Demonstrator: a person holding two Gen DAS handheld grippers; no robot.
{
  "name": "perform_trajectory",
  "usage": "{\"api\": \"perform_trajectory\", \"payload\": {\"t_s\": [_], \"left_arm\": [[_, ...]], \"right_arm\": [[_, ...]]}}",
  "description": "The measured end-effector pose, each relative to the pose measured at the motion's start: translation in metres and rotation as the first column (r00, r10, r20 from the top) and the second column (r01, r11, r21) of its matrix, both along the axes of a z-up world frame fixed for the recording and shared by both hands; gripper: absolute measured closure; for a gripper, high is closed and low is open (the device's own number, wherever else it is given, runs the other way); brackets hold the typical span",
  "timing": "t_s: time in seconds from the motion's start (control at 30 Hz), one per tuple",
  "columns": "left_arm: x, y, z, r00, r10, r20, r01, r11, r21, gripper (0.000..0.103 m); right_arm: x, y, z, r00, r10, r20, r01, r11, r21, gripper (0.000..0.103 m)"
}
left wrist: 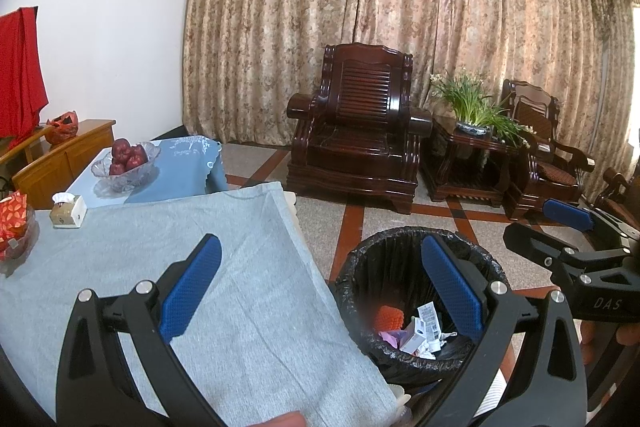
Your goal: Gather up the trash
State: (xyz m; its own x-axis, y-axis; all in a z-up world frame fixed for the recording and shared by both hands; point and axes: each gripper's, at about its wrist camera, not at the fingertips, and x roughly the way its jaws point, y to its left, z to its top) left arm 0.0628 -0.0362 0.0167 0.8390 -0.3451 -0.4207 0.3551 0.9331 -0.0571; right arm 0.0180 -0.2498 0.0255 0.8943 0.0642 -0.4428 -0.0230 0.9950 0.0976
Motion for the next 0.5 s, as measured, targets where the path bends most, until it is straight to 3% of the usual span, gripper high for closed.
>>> {"api": "perform_trajectory", "payload": {"t_s": [0.5], "left_arm": [[0.0009, 0.0018, 0.0021, 1.0, 0.0, -0.003, 0.0, 1.0, 0.001, 0.006]], "right_arm": [[0.001, -0.0007, 0.001, 1.0, 0.0, -0.004, 0.0, 1.0, 0.001, 0.006]]}}
